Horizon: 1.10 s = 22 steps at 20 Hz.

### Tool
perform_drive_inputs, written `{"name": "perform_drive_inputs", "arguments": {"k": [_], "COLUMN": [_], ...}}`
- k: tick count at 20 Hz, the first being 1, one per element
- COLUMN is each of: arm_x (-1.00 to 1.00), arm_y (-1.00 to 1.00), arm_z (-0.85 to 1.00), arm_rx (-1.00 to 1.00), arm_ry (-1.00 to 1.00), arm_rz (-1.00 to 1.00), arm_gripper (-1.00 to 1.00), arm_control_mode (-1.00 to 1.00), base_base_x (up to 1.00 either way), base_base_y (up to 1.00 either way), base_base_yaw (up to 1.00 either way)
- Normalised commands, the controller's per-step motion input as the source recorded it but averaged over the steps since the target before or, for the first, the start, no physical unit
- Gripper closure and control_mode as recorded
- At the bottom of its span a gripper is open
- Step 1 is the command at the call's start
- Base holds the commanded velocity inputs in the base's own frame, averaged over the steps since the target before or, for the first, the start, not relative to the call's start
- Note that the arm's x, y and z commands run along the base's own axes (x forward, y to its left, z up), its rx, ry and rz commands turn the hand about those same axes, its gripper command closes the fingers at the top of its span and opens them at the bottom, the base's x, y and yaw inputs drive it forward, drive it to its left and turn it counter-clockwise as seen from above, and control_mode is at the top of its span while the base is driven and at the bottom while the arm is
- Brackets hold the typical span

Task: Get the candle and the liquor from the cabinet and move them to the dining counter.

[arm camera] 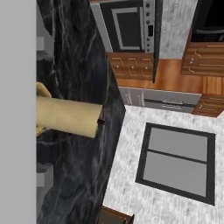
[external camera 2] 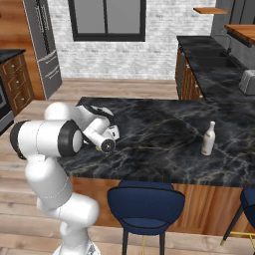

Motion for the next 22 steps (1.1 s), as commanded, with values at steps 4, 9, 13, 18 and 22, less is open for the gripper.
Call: {"name": "perform_drive_inputs", "arguments": {"k": [4,9,13,18,22], "arm_x": [0.00,-0.01,-0.06,-0.18,-0.44], "arm_y": [0.00,0.00,0.00,0.00,-0.02], "arm_z": [0.54,0.81,0.98,1.00,0.89], "arm_rx": [0.00,0.00,0.00,0.00,0.00], "arm_ry": [-0.03,0.00,0.03,0.12,0.14], "arm_rz": [0.00,0.00,0.00,0.00,-0.02], "arm_gripper": [-1.00,-1.00,-1.00,-1.00,-1.00], "arm_control_mode": [-1.00,-1.00,-1.00,-1.00,-1.00], "base_base_x": [0.00,0.00,0.00,0.00,0.00], "base_base_y": [0.00,0.00,0.00,0.00,0.00], "base_base_yaw": [0.00,0.00,0.00,0.00,0.00]}}
